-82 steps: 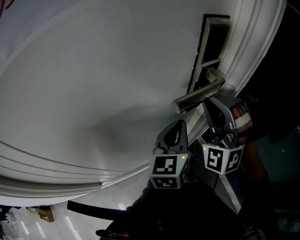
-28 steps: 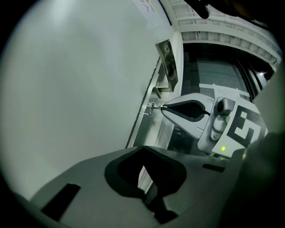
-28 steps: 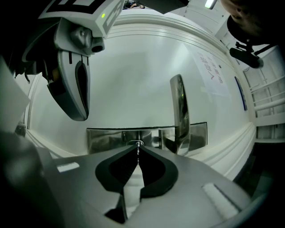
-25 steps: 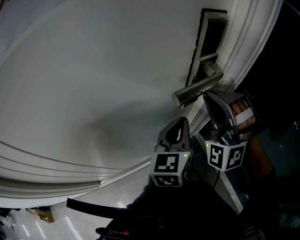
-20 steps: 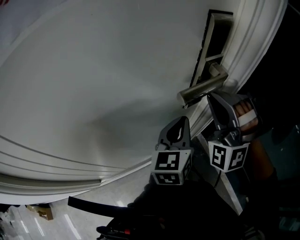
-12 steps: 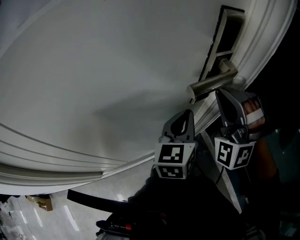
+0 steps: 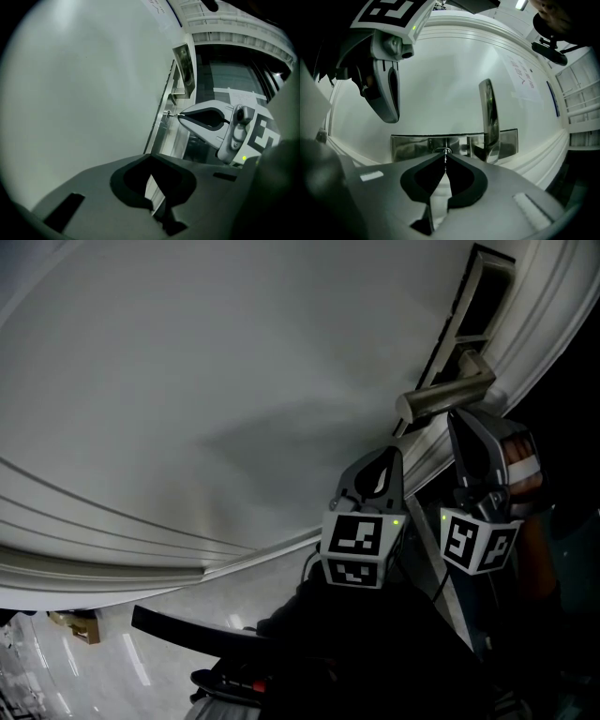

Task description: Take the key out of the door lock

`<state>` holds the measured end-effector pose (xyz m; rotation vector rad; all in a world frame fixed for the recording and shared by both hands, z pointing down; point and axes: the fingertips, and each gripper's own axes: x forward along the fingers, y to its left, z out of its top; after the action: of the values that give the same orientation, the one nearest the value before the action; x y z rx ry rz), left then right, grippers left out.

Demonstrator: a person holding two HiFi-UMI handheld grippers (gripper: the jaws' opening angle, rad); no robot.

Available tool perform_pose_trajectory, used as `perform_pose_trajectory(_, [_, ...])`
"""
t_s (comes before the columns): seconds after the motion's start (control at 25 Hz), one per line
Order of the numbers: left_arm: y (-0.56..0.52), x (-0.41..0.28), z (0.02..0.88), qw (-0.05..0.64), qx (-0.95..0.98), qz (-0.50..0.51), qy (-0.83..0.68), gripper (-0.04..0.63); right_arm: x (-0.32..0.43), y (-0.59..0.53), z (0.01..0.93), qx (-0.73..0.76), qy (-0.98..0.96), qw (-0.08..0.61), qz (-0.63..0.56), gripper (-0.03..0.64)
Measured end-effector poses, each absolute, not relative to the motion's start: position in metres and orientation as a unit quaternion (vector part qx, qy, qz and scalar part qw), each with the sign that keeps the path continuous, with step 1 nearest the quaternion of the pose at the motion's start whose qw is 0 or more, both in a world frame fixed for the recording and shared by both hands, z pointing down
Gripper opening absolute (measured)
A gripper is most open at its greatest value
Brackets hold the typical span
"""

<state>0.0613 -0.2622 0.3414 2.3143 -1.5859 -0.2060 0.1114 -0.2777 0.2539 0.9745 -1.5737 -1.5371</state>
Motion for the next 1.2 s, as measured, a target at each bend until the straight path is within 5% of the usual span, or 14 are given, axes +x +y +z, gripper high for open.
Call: perform_pose_trajectory(1.2, [-0.2643,0.0607,0.3431,0.172,0.807,-0.081,-0.558,0.000,0.1110,-0.2750,0.2515,0.374,-0.598,0.364,-0.608,0.012])
